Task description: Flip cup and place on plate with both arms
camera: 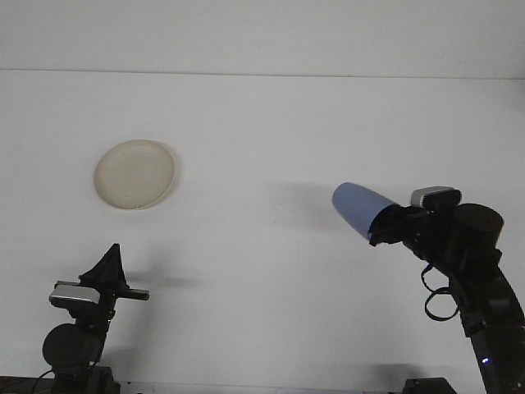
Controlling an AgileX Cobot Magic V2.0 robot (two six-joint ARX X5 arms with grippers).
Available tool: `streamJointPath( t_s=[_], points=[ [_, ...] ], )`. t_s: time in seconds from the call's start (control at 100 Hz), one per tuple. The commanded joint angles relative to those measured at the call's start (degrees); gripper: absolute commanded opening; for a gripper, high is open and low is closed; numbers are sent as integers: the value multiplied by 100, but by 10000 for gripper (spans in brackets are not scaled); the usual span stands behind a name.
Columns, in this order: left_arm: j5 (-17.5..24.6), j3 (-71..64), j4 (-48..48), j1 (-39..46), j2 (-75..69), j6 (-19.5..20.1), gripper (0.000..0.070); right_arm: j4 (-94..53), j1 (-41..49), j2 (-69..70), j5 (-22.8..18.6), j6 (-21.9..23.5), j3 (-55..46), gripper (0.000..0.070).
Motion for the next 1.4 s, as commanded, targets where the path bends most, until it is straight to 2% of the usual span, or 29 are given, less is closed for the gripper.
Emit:
streamJointPath(
  t_s=[0.0,0.13,0.33,0.51,0.67,0.82,1.07,1.35,1.39],
  points=[
    [-17,-109,72,-4,-4,-9,13,-787,350,234,-101,-420,474,0],
    [-17,-109,72,-4,-4,-11,13,-2179,1228,876,87,-876,1311,0],
    [-17,-109,74,-4,-4,-11,13,-3792,2708,2098,1410,-1445,2341,0],
    [-17,-109,72,-4,-4,-15,13,-4262,3683,3088,2155,-1567,2850,0],
    [-17,-109,74,-4,-4,-13,13,-4277,4159,3764,2365,-1563,3036,0],
    [-17,-109,68,-4,-4,-13,13,-4282,4435,4247,2750,-1561,3047,0],
    [-17,-109,68,-4,-4,-13,13,-4299,4618,4787,2992,-1565,3047,0],
    [-17,-109,70,-4,-4,-13,13,-4319,4686,4959,2994,-1589,3047,0],
    [-17,-109,72,-4,-4,-13,13,-4319,4693,4959,2988,-1589,3047,25]
  ],
)
